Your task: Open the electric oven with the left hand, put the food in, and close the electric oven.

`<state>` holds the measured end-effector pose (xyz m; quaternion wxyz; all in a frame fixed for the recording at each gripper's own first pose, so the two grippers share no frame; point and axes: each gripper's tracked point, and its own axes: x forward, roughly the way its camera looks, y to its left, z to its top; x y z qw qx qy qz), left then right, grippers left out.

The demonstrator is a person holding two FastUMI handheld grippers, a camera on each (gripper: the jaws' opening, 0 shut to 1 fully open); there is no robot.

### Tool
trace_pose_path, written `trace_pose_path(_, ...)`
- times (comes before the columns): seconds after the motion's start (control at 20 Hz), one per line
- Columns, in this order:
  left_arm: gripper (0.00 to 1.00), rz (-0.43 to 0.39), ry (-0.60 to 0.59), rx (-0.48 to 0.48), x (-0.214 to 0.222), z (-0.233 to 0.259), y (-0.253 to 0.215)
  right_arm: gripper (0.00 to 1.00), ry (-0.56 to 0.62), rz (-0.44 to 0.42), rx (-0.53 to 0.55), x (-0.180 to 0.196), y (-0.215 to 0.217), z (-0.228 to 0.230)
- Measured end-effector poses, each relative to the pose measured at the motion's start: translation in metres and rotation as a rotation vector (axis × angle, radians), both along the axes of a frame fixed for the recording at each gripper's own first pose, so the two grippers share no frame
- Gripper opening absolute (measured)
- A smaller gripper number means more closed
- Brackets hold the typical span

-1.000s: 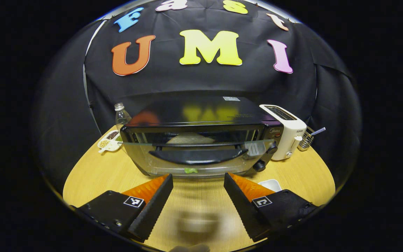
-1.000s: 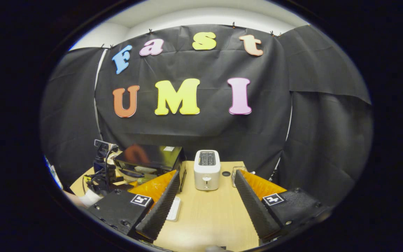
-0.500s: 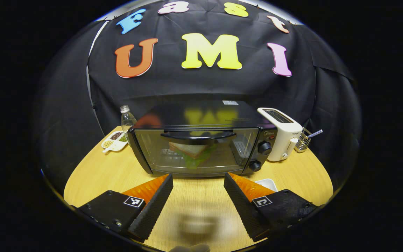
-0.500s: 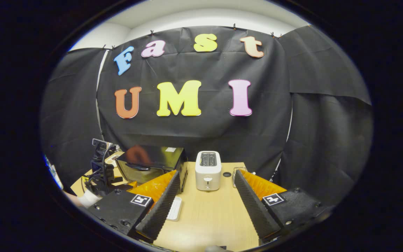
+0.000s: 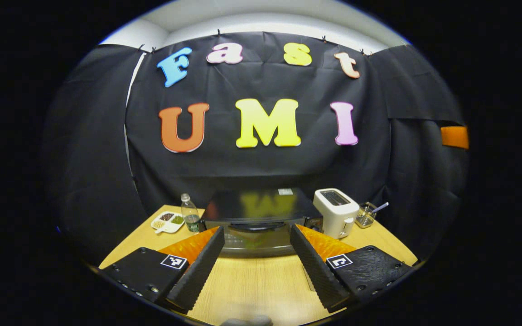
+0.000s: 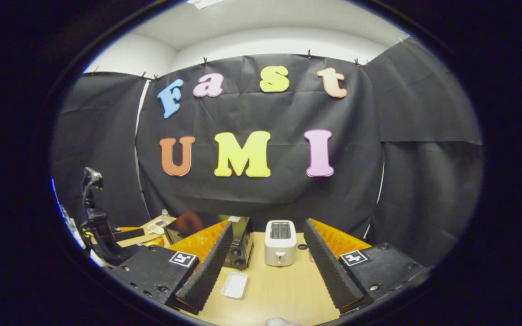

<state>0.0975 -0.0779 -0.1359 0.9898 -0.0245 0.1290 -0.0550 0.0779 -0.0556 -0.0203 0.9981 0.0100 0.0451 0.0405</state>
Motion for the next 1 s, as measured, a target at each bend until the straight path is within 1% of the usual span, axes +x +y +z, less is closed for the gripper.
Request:
trace_pose_path(0.05,0.96,-0.006,-0.006,-0.022,-0.007,0.017,0.001,1.0,-0.023,-0.006,0.005,-0.002,-0.001,0.008)
trace_pose_path(0.1,0.96,-0.007,-0.038,-0.046,-0.015,0.038,0.005,0.89,-0.039,-0.01,0.012,-0.007,0.001,0.017)
trace_pose_path(0.15,0.96,0.0,-0.076,-0.047,-0.019,0.061,0.01,1.0,-0.055,-0.015,0.021,-0.009,0.002,0.023)
trace_pose_path(0.2,0.96,0.015,-0.115,-0.035,-0.024,0.082,0.022,0.9,-0.069,-0.019,0.03,-0.012,0.003,0.029)
trace_pose_path(0.25,0.96,0.028,-0.147,-0.023,-0.027,0.101,0.03,1.0,-0.085,-0.027,0.036,-0.015,0.003,0.034)
trace_pose_path(0.3,0.96,0.037,-0.169,-0.024,-0.031,0.111,0.035,1.0,-0.091,-0.035,0.039,-0.019,0.004,0.038)
trace_pose_path(0.35,0.95,0.042,-0.188,-0.027,-0.035,0.123,0.039,0.89,-0.101,-0.042,0.044,-0.022,0.005,0.041)
trace_pose_path(0.4,0.96,0.042,-0.205,-0.032,-0.039,0.133,0.041,0.9,-0.109,-0.048,0.051,-0.024,0.008,0.046)
trace_pose_path(0.45,0.95,0.048,-0.216,-0.036,-0.041,0.14,0.045,1.0,-0.113,-0.053,0.056,-0.026,0.011,0.05)
trace_pose_path(0.65,0.95,0.068,-0.234,-0.061,-0.052,0.155,0.063,1.0,-0.134,-0.058,0.06,-0.036,0.025,0.062)
trace_pose_path(0.7,0.95,0.072,-0.228,-0.065,-0.054,0.155,0.067,0.89,-0.133,-0.061,0.052,-0.038,0.027,0.063)
trace_pose_path(0.75,0.95,0.073,-0.225,-0.066,-0.055,0.154,0.069,1.0,-0.14,-0.065,0.045,-0.04,0.029,0.065)
trace_pose_path(0.8,0.95,0.073,-0.218,-0.065,-0.055,0.153,0.072,1.0,-0.141,-0.068,0.043,-0.042,0.031,0.068)
trace_pose_path(0.85,0.95,0.073,-0.223,-0.066,-0.056,0.155,0.074,0.89,-0.141,-0.069,0.045,-0.043,0.033,0.069)
trace_pose_path(0.9,0.95,0.068,-0.223,-0.068,-0.056,0.157,0.075,0.89,-0.138,-0.073,0.049,-0.045,0.034,0.069)
trace_pose_path(0.95,0.95,0.066,-0.228,-0.063,-0.057,0.158,0.076,1.0,-0.134,-0.074,0.052,-0.045,0.035,0.068)
trace_pose_path(1.0,0.95,0.067,-0.233,-0.052,-0.058,0.16,0.079,0.89,-0.127,-0.077,0.052,-0.046,0.036,0.066)
